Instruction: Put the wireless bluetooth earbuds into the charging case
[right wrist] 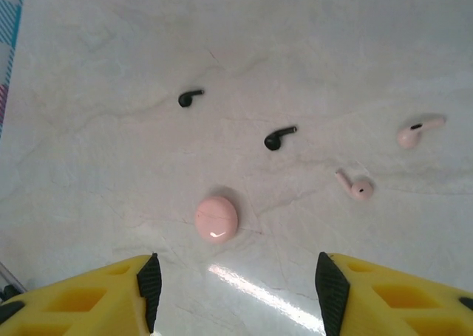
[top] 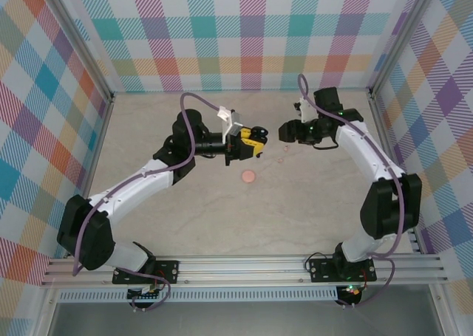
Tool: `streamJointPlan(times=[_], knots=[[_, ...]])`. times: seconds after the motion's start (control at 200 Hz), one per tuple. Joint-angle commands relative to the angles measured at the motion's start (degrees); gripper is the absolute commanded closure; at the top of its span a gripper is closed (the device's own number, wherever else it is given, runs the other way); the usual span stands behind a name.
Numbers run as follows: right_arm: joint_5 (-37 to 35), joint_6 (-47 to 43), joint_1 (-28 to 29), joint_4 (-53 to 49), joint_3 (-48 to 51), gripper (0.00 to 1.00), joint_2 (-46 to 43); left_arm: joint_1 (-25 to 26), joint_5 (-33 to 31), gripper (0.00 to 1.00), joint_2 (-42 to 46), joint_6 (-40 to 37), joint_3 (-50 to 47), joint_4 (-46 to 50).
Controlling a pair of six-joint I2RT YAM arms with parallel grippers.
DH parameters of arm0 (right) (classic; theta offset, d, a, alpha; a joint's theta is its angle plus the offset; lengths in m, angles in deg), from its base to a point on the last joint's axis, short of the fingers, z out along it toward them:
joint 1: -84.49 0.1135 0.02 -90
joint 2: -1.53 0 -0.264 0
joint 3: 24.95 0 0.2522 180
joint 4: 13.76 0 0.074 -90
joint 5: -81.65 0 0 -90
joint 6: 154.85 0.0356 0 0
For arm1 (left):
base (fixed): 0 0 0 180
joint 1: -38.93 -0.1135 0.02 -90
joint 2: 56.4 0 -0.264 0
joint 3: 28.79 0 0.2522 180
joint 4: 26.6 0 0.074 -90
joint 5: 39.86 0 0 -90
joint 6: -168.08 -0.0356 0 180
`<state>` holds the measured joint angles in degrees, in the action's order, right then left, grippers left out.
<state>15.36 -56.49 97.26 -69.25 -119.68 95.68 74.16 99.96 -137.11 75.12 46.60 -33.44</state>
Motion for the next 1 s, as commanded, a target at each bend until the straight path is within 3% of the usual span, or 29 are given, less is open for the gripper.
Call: streamJointPlan(times=[0.0,0.24,0.4,0.8,0.995], knots=[[5.22,-0.82,0.21,-1.43,-3.98,0.45,5.22,0.20,0.47,0.94,2.75,0.23,-1.31,1.81],[9.70,-2.82,1.35,-3.71,-15.17,0.62,20.36,0.29,-0.25,0.94,4.83,0.70,-2.71,2.91],[7.41,-2.37,2.23,-8.18,-24.47,0.71,29.54,0.28,-0.56,0.94,5.46,0.73,-3.09,3.61],[-0.24,6.36,4.52,-13.79,-37.21,0.77,41.81,0.24,-0.68,0.94,5.38,0.39,-3.00,4.16],[-0.42,7.16,6.22,-15.28,-41.70,0.82,45.81,0.28,-0.63,0.95,5.47,0.31,-3.00,4.34]])
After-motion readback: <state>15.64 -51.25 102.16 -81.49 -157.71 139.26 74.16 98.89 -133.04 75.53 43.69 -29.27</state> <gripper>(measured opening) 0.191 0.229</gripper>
